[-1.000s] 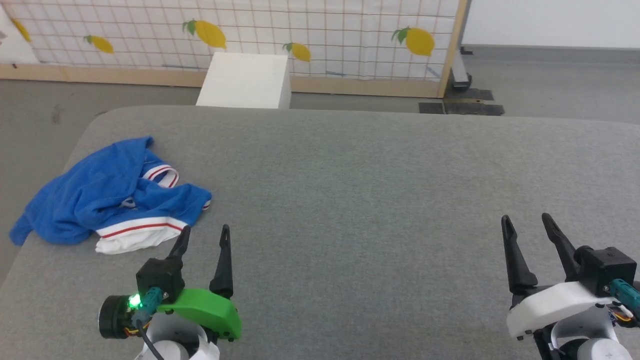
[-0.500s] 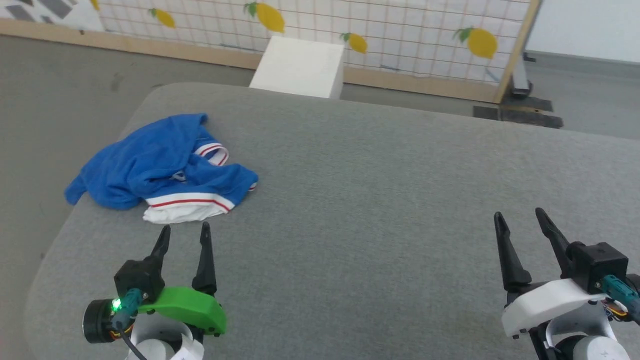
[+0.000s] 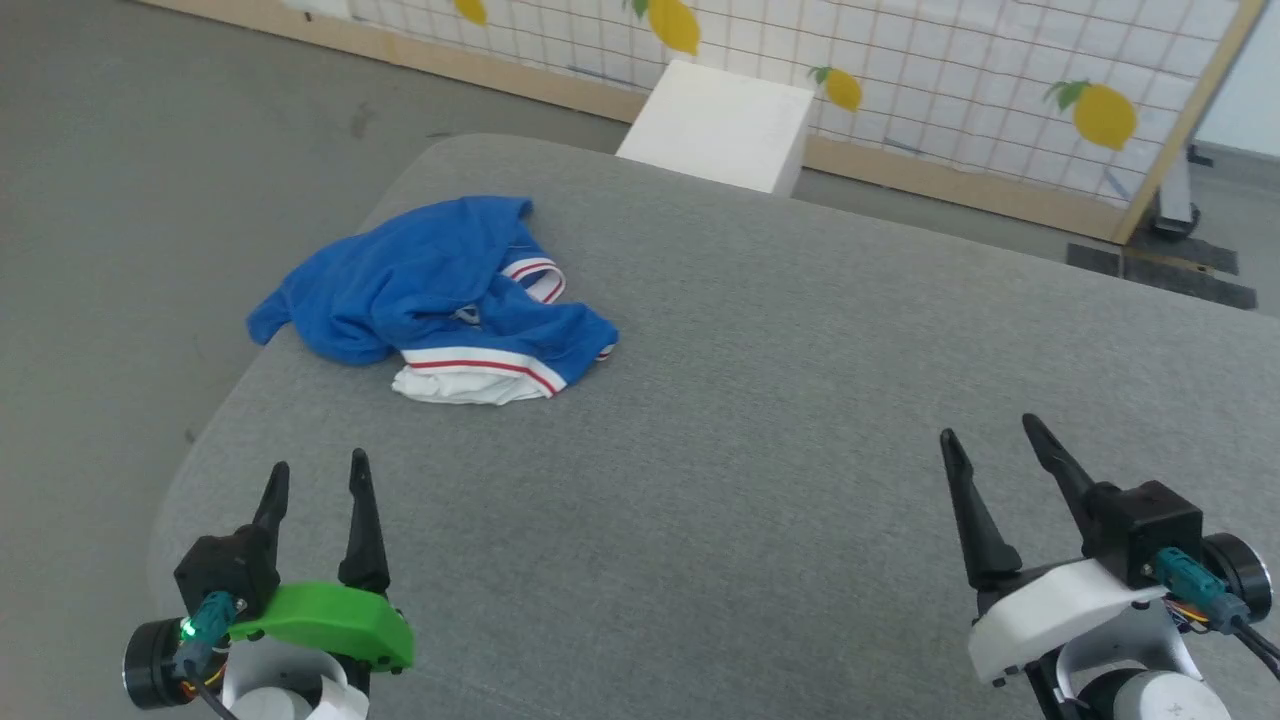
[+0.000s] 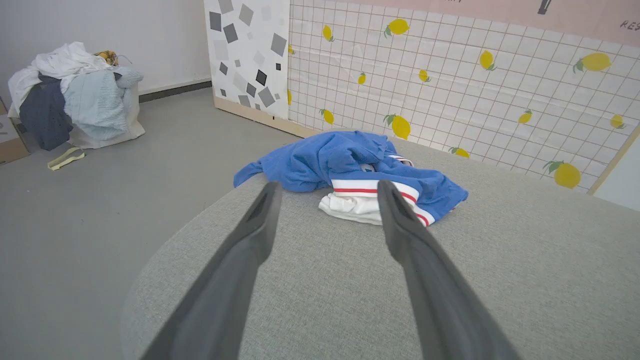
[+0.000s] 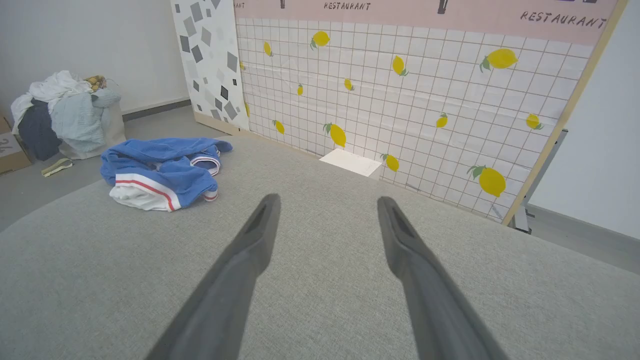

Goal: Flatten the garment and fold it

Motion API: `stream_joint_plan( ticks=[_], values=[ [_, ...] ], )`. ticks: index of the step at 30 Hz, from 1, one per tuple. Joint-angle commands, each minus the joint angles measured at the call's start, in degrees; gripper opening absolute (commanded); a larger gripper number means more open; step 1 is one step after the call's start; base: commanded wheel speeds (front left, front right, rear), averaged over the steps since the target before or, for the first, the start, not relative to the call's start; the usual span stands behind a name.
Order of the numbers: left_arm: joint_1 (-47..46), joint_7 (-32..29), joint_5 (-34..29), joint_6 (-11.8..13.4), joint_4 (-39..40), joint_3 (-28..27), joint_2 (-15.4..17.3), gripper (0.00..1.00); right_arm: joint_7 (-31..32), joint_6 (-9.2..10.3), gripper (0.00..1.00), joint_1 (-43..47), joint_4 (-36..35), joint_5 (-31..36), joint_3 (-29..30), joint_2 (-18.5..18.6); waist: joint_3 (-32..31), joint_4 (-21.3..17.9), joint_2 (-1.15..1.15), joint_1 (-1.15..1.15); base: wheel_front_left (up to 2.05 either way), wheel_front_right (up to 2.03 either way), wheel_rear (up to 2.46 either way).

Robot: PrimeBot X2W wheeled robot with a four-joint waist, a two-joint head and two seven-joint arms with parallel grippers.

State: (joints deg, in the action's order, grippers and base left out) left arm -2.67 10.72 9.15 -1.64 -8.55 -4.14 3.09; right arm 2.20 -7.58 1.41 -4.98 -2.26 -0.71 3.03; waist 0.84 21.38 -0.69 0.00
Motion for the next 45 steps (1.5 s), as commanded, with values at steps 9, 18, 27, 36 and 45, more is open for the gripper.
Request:
stream_joint_plan(
  ticks=[9,18,27,36,45],
  values=[
    [0.70,1.73,-0.33,-0.74,-0.68,-1.69,-0.12,1.00,0.25,0.07,1.00,1.08,-0.96,0.15,-2.04,-0.12,0.36,4.95,0.57,0.00,0.00,0.00,0.00],
    [-1.62,2.80,-0.13,-1.81,-1.69,-2.67,-0.17,1.00,0.14,0.08,1.00,0.84,-0.83,-0.35,-2.54,-0.13,1.15,6.50,0.62,0.00,0.00,0.00,0.00],
    [-11.55,3.87,-0.26,-3.26,-3.72,-3.13,0.89,1.00,0.89,0.08,1.00,-0.04,-1.64,-0.32,-2.79,-0.14,3.20,6.13,0.67,0.00,0.00,0.00,0.00],
    [-30.74,3.73,0.92,-5.09,-10.66,-1.46,6.85,1.00,2.35,0.09,1.00,-3.13,-3.29,0.92,-3.18,-0.15,9.26,1.57,0.69,0.00,0.00,0.00,0.00],
    [-48.40,-7.57,6.10,-5.80,-24.17,4.06,14.41,1.00,3.03,0.09,1.00,-6.90,-3.38,1.52,-3.61,-0.15,16.69,-5.08,0.69,0.00,0.00,0.00,0.00]
  ],
)
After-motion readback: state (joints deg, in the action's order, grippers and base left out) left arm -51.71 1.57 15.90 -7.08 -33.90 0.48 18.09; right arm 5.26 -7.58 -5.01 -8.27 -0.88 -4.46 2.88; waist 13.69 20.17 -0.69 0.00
